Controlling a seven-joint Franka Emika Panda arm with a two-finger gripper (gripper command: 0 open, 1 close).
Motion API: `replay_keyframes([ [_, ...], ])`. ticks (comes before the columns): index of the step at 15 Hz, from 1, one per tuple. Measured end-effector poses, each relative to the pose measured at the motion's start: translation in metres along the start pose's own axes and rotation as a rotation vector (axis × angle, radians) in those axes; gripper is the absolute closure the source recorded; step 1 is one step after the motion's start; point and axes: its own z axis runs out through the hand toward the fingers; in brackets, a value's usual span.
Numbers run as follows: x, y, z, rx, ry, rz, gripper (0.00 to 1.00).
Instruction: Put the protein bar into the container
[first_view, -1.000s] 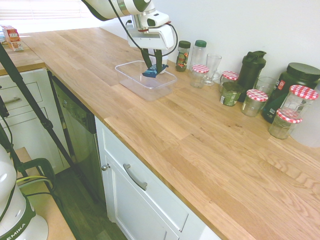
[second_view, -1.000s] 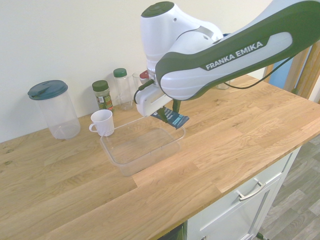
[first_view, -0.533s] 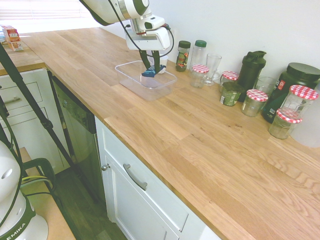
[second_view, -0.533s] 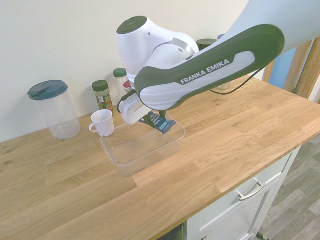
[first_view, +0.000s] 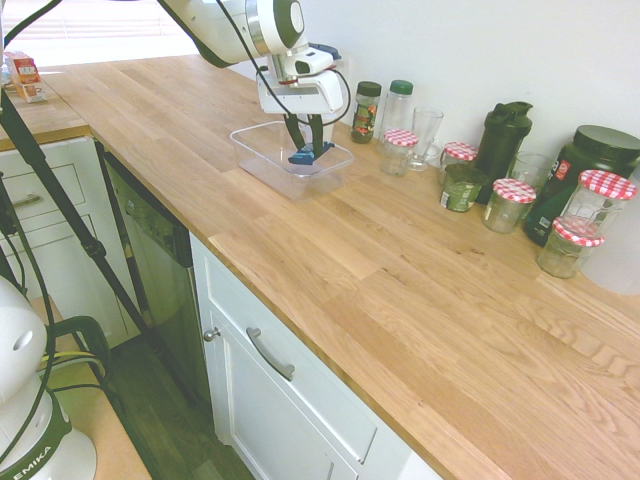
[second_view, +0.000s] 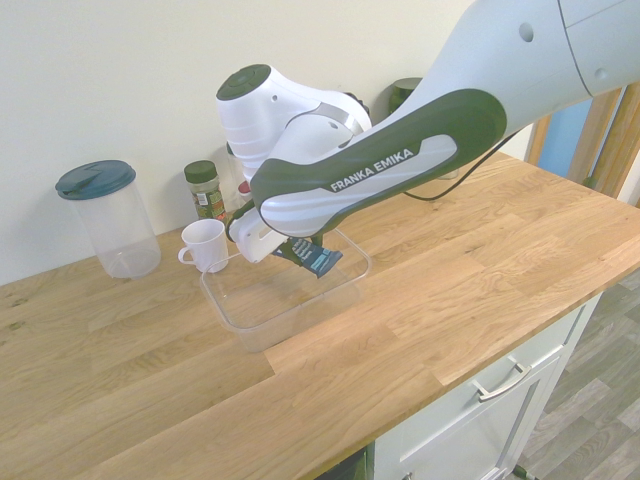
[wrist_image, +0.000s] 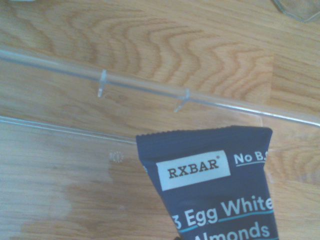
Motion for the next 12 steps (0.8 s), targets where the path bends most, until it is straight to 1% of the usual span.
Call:
replay_keyframes([
  [9,-0.007,-0.011,-0.012,0.012,0.008,-0.015,0.00],
  [12,-0.003,-0.011,-0.034,0.045,0.014,-0.002,0.00],
])
